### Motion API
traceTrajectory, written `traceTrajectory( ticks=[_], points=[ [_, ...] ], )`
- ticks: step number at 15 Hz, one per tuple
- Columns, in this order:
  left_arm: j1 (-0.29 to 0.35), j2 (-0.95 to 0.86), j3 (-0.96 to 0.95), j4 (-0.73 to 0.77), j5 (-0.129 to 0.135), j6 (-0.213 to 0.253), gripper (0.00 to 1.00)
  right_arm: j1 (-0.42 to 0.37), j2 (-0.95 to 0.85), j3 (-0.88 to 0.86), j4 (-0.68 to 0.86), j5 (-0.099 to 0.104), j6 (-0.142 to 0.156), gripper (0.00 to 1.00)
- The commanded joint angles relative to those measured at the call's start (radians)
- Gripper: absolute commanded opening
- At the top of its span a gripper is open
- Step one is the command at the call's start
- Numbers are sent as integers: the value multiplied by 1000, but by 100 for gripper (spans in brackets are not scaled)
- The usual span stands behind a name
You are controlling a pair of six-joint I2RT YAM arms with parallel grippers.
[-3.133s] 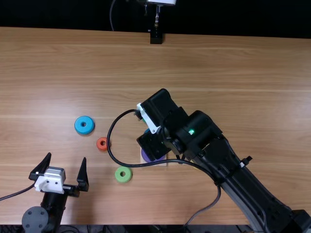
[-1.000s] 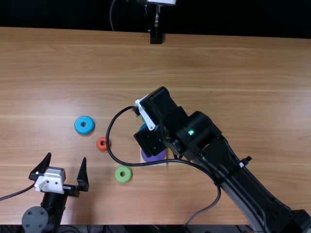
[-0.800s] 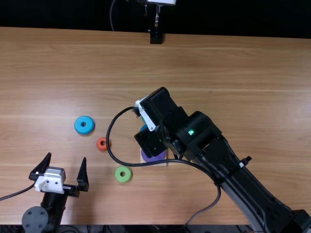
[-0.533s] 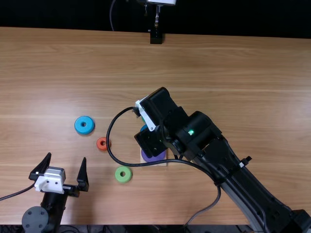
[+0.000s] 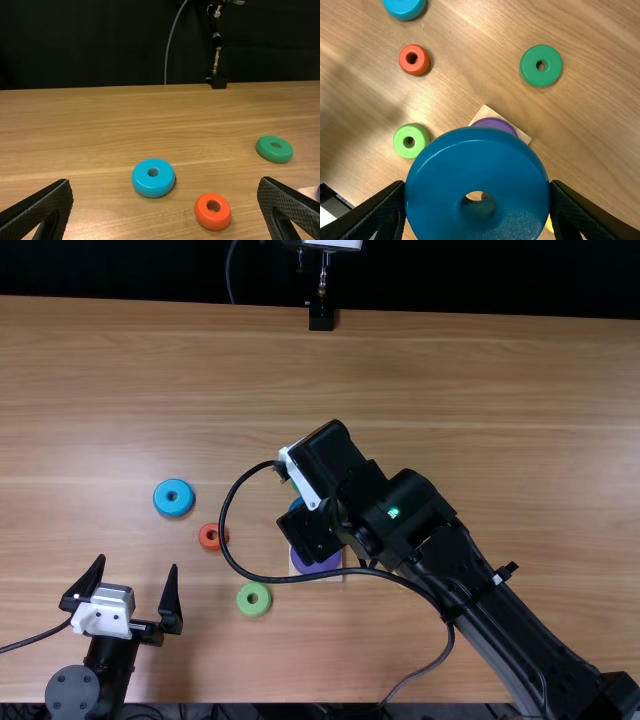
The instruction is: Build the Hanoi tower: stack the rings onto the peg from bottom to top in this color order: purple, dark blue, light blue, dark green, light green, yellow, orange.
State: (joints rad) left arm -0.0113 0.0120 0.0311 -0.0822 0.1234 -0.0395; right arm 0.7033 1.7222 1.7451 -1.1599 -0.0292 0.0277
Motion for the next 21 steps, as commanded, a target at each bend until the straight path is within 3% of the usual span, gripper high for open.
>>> traceTrajectory(
  ticks=[1, 14, 15, 16, 17, 18, 19, 21],
  points=[
    [10, -12, -31, -1, 9, 8, 100, -19, 8, -16, -1, 7, -4, 0],
    [10, -12, -31, -2, 9, 8, 100, -19, 4, -47, -6, 9, 4, 0],
    [10, -12, -31, -2, 9, 8, 100, -19, 4, -47, -8, 18, 5, 18],
    [10, -12, -31, -2, 9, 8, 100, -19, 4, -47, -10, 40, 7, 56],
    [10, -12, -31, -2, 9, 8, 100, -19, 4, -50, -12, 81, 4, 100],
    [10, -12, -31, -2, 9, 8, 100, -19, 4, -52, -12, 130, 4, 100],
    [10, -12, -31, -2, 9, 8, 100, -19, 4, -55, -10, 165, 4, 100],
    [10, -12, -31, -2, 9, 8, 100, -19, 4, -61, 1, 167, 4, 100]
  ],
)
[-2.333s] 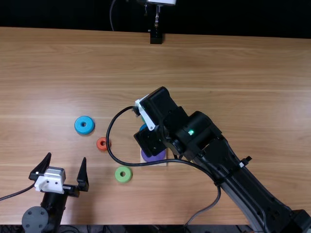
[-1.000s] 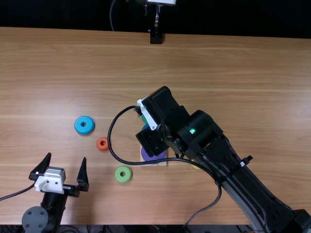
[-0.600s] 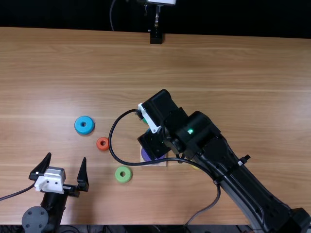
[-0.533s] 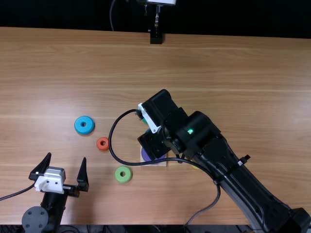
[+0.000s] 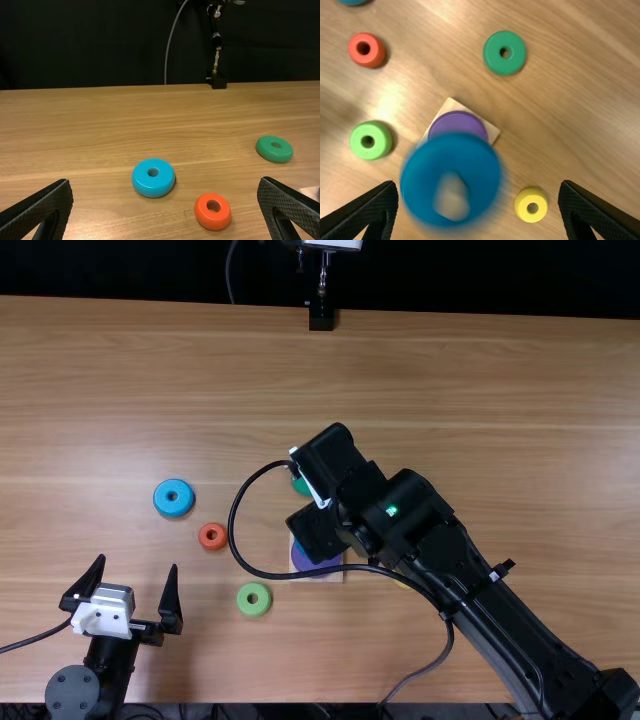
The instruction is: Build the Hanoi tower: stack the rings onto the peg from bottom to top in this color order: purple, dark blue, light blue, dark green, light green, yellow, orange.
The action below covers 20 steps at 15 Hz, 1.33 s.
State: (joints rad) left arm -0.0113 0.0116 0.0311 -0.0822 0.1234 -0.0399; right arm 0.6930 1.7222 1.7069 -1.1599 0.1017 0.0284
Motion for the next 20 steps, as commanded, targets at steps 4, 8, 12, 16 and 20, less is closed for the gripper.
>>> traceTrajectory(
  ticks=[4, 8, 12, 16, 20],
  points=[
    [10, -12, -31, -2, 9, 9, 100, -9, 4, -12, 8, 36, 14, 100],
    [10, -12, -31, -2, 9, 9, 100, -10, 4, -6, 154, 38, 14, 100],
    [10, -12, -31, -2, 9, 9, 100, -194, 0, -89, 411, 36, 7, 100],
    [10, -12, -31, -2, 9, 9, 100, -332, -204, -322, 734, 36, -1, 100],
    [10, -12, -31, -2, 9, 9, 100, -471, -463, -606, 912, 33, -1, 100]
  ],
)
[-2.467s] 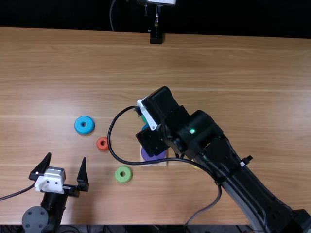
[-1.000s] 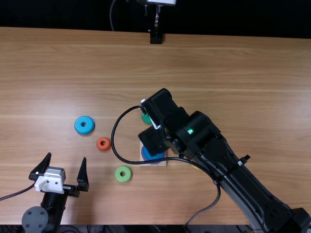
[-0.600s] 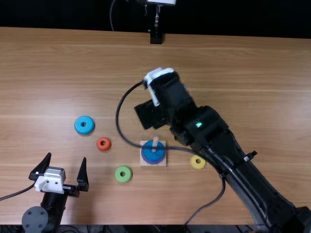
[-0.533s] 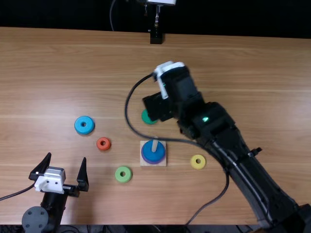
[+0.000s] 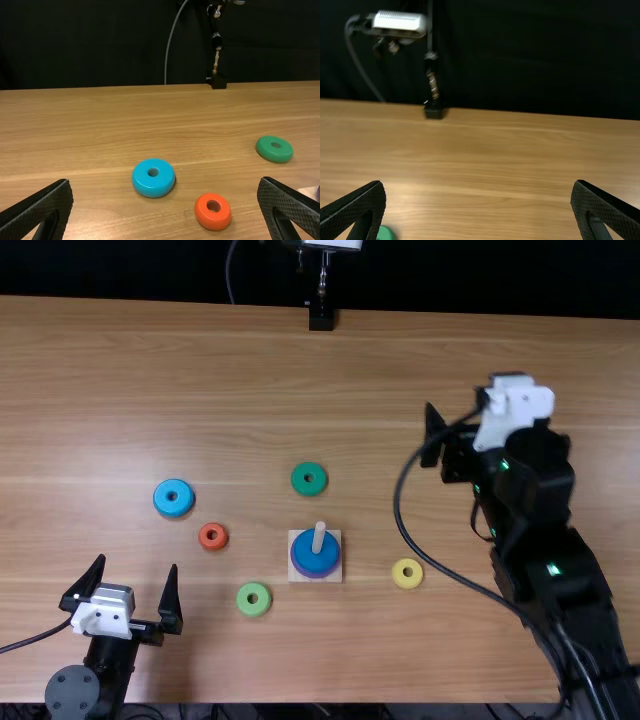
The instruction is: Build the Hanoi tower: stack the rings onto the peg from bottom to top in this color order: purple, dark blue, light blue, dark green, light green, yellow, orange.
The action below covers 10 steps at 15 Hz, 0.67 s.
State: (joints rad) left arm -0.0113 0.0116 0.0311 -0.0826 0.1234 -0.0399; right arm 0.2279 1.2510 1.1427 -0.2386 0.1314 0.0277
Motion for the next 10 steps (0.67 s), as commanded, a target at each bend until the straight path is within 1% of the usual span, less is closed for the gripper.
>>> traceTrajectory(
  ticks=[1, 2, 4, 5, 7, 8, 9, 10],
  points=[
    [10, -12, -31, -2, 9, 9, 100, -45, -90, -113, 0, -1, 4, 100],
    [10, -12, -31, -2, 9, 9, 100, -71, -196, -179, 0, -4, 4, 100],
    [10, -12, -31, -2, 9, 9, 100, -98, -378, -336, 6, -3, 7, 100],
    [10, -12, -31, -2, 9, 9, 100, -150, -479, -422, 37, -4, 15, 100],
    [10, -12, -31, -2, 9, 9, 100, -231, -648, -643, 164, -6, 11, 100],
    [10, -12, -31, -2, 9, 9, 100, -248, -720, -756, 232, -6, 2, 100],
    [10, -12, -31, -2, 9, 9, 100, -252, -786, -847, 273, -6, 2, 100],
    [10, -12, -31, -2, 9, 9, 100, -252, -861, -910, 282, -4, 2, 100]
  ],
)
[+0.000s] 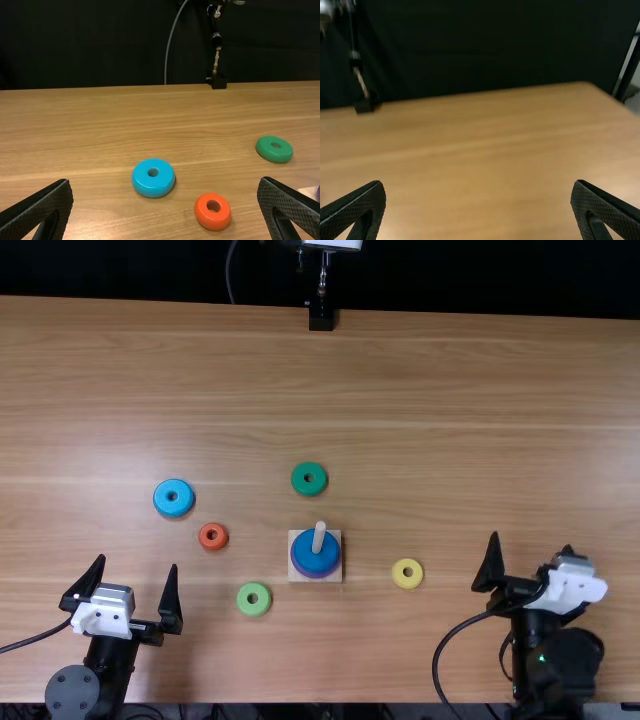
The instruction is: Build the Hanoi tower: stack the rings onto the peg from bottom to top in this color order: purple, dark blue, light blue, dark green, light green, yellow, orange.
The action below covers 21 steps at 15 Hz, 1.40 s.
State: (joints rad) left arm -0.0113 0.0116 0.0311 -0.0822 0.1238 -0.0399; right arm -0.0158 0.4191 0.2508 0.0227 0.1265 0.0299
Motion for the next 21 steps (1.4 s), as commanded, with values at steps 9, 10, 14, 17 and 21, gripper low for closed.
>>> traceTrajectory(
  ticks=[9, 10, 14, 17, 21],
  points=[
    [10, -12, -31, -2, 9, 9, 100, -3, -295, -232, 8, -5, -4, 100],
    [10, -12, -31, -2, 9, 9, 100, -7, -296, -232, -31, -16, -4, 100],
    [10, -12, -31, -1, 9, 9, 100, -4, -419, -234, -291, -38, 1, 100],
    [10, -12, -31, -2, 9, 9, 100, -1, -419, -235, -289, -36, 0, 100],
    [10, -12, -31, -2, 9, 9, 100, -1, -419, -235, -289, -34, 1, 100]
  ],
)
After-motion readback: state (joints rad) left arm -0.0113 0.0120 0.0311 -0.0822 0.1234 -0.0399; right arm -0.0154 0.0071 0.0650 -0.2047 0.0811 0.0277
